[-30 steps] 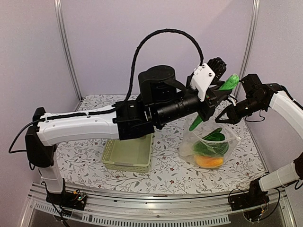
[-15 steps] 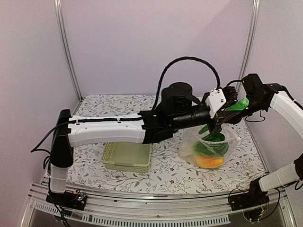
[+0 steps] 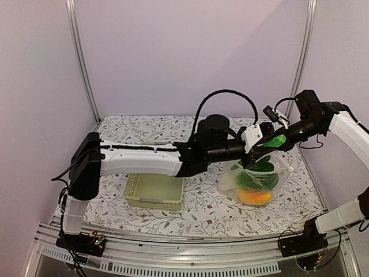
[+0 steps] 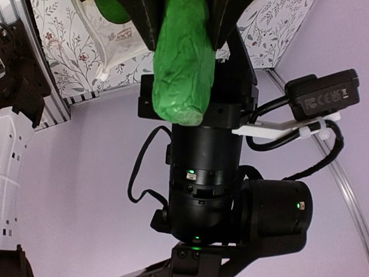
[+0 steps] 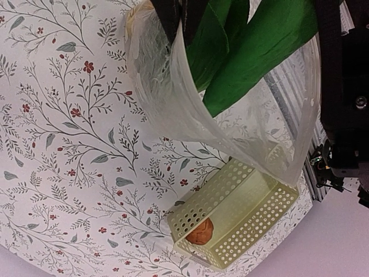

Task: Place the food in the zip-top bag and seal the zipper
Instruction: Place the fake vegetable in the zipper food storage bag.

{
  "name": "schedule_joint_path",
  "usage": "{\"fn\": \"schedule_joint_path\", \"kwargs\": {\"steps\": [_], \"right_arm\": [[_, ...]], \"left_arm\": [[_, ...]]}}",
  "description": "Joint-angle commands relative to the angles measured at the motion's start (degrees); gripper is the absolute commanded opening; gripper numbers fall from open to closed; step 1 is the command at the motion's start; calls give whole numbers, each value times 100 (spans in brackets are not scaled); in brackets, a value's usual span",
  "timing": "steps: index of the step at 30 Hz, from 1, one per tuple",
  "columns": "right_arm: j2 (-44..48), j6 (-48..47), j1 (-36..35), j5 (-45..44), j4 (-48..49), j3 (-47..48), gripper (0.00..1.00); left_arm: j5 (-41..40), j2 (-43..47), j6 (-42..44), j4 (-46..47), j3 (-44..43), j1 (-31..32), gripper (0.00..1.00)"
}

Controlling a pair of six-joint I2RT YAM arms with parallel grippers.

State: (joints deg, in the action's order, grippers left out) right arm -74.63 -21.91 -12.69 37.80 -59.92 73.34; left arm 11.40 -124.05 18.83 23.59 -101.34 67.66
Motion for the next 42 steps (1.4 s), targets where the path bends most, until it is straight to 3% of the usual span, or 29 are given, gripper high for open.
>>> {"fn": "schedule_joint_path", "kwargs": {"steps": [1, 17, 19, 24, 26, 34, 42], "right_arm": [[23, -54, -27, 48, -27, 48, 0], [-32, -59, -18, 30, -33, 84, 0], [-38, -51, -20, 38, -33, 93, 0], [-19, -51, -21, 34, -54, 123, 0], [-17, -58, -23, 30, -55, 115, 0], [-16, -50, -18, 43, -12, 86, 0], [-42, -33, -16, 25, -43, 200, 0]], "left_arm": [[21, -229, 34, 176, 156, -148, 4], [-142, -15, 197, -23, 902, -220, 3], [-262, -58, 195, -244, 792, -240, 9], [-871, -218, 25, -913, 230, -212, 39], [-912, -144, -6, -929, 167, -178, 45], [-878, 433, 269, -854, -92, 324, 58], [-862, 974, 82, -889, 204, 570, 59]]}}
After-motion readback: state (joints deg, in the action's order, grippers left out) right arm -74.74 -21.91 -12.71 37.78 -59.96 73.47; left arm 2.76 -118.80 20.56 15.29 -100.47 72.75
